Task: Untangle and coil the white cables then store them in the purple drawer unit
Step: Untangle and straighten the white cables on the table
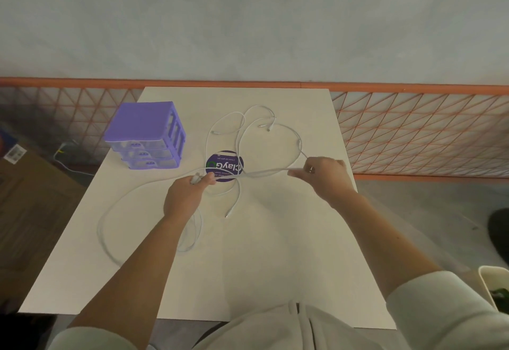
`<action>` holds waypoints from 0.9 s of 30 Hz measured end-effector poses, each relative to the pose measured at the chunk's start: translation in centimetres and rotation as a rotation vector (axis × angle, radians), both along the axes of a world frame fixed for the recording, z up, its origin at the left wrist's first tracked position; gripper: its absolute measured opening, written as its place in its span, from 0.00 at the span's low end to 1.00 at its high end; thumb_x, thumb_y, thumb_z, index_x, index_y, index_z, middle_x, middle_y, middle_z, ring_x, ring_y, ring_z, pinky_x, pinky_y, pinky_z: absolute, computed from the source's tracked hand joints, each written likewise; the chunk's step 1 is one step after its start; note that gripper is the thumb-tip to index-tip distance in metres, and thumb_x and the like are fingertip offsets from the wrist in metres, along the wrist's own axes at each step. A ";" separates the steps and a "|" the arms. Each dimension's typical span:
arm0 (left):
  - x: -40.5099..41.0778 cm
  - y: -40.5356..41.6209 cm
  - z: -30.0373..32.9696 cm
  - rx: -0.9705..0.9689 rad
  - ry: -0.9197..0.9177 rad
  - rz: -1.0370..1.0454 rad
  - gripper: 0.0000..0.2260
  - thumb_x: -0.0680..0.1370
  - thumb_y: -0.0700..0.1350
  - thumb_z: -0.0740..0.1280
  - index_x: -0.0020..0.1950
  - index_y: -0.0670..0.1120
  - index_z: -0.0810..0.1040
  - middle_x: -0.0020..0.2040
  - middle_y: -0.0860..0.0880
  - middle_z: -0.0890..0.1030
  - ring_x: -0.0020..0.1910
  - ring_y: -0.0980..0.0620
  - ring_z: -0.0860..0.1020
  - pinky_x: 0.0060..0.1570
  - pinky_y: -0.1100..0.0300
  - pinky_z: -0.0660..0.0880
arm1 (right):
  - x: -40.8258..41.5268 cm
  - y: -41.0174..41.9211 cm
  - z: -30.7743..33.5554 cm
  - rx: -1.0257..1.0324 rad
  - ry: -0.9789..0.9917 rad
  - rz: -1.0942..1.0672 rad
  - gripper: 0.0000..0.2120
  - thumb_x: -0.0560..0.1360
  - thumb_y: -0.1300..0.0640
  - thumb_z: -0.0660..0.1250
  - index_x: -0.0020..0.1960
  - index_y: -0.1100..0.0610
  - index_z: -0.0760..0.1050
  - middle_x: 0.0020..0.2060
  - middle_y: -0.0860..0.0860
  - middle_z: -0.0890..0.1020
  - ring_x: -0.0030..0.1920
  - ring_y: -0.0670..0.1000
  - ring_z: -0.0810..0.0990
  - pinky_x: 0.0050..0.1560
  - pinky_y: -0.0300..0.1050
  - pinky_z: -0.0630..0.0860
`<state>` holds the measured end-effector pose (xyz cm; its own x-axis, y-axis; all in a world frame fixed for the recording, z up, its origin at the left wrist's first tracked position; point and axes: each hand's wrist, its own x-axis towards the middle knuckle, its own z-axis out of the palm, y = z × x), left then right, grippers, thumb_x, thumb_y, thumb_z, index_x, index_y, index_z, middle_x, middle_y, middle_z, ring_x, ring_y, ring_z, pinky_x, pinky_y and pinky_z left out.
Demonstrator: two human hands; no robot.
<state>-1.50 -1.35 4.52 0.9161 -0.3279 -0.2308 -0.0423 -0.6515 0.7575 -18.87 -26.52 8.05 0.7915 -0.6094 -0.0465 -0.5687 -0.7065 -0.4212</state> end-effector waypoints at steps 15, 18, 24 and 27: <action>-0.4 -2.1 0.3 -0.115 0.034 0.024 0.11 0.76 0.62 0.66 0.38 0.60 0.83 0.44 0.50 0.85 0.48 0.50 0.80 0.43 0.61 0.69 | 1.0 -1.2 2.4 0.717 -0.588 -0.131 0.09 0.80 0.57 0.64 0.54 0.55 0.82 0.34 0.42 0.79 0.33 0.48 0.76 0.39 0.36 0.78; -0.1 -2.1 0.7 -0.119 0.020 0.042 0.11 0.76 0.62 0.65 0.39 0.60 0.82 0.45 0.52 0.85 0.47 0.51 0.79 0.42 0.62 0.68 | 1.0 -1.5 3.6 0.673 -0.592 -0.037 0.06 0.78 0.57 0.67 0.52 0.53 0.83 0.42 0.40 0.83 0.36 0.37 0.77 0.40 0.27 0.71; 0.5 -1.3 0.2 -0.058 -0.005 0.093 0.12 0.77 0.61 0.65 0.43 0.57 0.84 0.45 0.51 0.83 0.46 0.49 0.78 0.44 0.56 0.68 | 0.1 -3.0 4.2 0.603 -0.290 0.009 0.17 0.74 0.41 0.69 0.39 0.55 0.84 0.28 0.48 0.75 0.30 0.46 0.70 0.38 0.42 0.67; 0.9 -1.1 0.3 -0.011 -0.025 0.126 0.13 0.76 0.63 0.64 0.40 0.58 0.82 0.43 0.49 0.82 0.45 0.46 0.77 0.44 0.54 0.69 | -0.1 -3.7 3.0 0.554 -0.061 -0.089 0.33 0.75 0.31 0.60 0.29 0.59 0.74 0.22 0.47 0.71 0.26 0.49 0.67 0.36 0.43 0.66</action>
